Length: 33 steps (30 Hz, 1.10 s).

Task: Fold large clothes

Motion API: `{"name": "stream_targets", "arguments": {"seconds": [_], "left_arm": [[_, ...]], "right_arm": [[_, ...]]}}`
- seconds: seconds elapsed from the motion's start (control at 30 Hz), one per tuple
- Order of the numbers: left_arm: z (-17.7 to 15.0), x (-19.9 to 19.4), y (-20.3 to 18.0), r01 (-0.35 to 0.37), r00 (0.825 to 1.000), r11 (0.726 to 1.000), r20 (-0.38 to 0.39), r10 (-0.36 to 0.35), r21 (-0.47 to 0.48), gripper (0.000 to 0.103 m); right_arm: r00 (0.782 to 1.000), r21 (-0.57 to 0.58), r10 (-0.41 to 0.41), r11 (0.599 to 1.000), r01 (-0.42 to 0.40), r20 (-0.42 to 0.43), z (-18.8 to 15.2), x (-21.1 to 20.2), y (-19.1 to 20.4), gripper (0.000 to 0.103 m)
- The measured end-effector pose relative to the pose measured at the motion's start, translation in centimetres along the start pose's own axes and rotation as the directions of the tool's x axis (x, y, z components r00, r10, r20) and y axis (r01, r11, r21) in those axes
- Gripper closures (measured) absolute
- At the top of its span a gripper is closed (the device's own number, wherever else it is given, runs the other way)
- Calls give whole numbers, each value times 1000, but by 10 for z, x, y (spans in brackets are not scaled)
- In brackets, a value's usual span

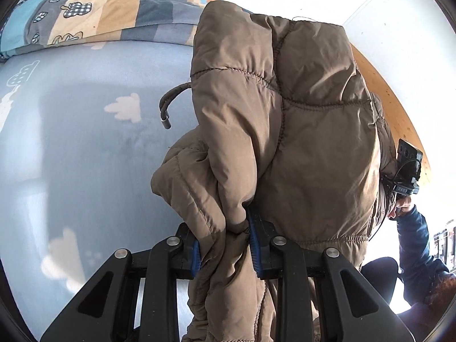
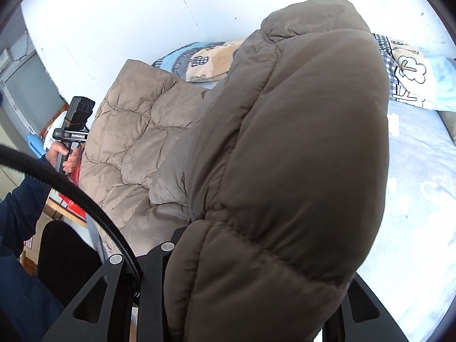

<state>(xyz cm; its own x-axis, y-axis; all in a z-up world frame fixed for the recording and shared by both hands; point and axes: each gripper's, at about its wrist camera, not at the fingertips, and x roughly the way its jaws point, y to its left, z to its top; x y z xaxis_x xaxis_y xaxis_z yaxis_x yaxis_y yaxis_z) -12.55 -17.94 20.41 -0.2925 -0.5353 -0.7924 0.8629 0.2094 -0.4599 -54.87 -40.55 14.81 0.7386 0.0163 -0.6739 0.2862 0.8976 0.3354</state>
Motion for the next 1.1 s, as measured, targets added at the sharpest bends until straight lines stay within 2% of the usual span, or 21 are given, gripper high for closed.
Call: {"name": "stream_targets", "arguments": {"seconds": [0.23,0.37,0.43,0.5,0.6,0.63,0.67,0.73,0.83,0.87,0.93,1.0,1.07,1.1], "left_arm": [[-44,-6,10,19,1000,998,6,-18,-59,77],[-61,20,35,-3,1000,989,-19,1,-147,77],[-68,38,49,-51,998,982,-45,43,-181,77],[-74,50,66,-45,998,970,-46,35,-241,76],[-80,55,86,-21,1000,945,-23,15,-325,69],[-81,53,89,-27,1000,941,-24,20,-337,63],[-84,50,90,-47,999,935,-24,41,-351,53],[-85,40,99,-68,997,919,7,76,-388,51],[-91,19,105,-87,991,897,55,123,-434,51],[-92,11,106,-105,986,889,71,152,-445,51],[-100,-14,90,-183,961,881,108,254,-437,51],[-105,-32,68,-238,934,885,154,322,-401,51],[-109,-47,30,-298,897,895,222,381,-331,51],[-111,-51,20,-316,887,899,242,393,-302,51]], "right_arm": [[1000,6,1,1000,-1,-11,-16,1,11,67],[998,49,-9,999,12,-58,-10,37,-1,66],[994,88,-28,995,38,-104,-16,64,-15,66],[988,140,-51,988,71,-143,-24,86,-33,65],[987,260,-20,964,62,-161,-31,98,-62,51],[986,281,-16,958,63,-166,-32,100,-69,46],[985,293,-23,953,74,-173,-33,101,-71,37],[981,318,-48,942,107,-188,-35,101,-74,29],[978,322,-85,936,144,-190,-34,91,-75,27],[977,328,-104,931,162,-187,-34,83,-76,26],[970,340,-174,914,223,-168,-38,63,-77,26],[955,352,-260,888,294,-143,-49,41,-60,26],[939,366,-335,867,337,-71,-53,17,-41,26],[929,357,-369,863,357,-37,-51,8,-29,26]]}}
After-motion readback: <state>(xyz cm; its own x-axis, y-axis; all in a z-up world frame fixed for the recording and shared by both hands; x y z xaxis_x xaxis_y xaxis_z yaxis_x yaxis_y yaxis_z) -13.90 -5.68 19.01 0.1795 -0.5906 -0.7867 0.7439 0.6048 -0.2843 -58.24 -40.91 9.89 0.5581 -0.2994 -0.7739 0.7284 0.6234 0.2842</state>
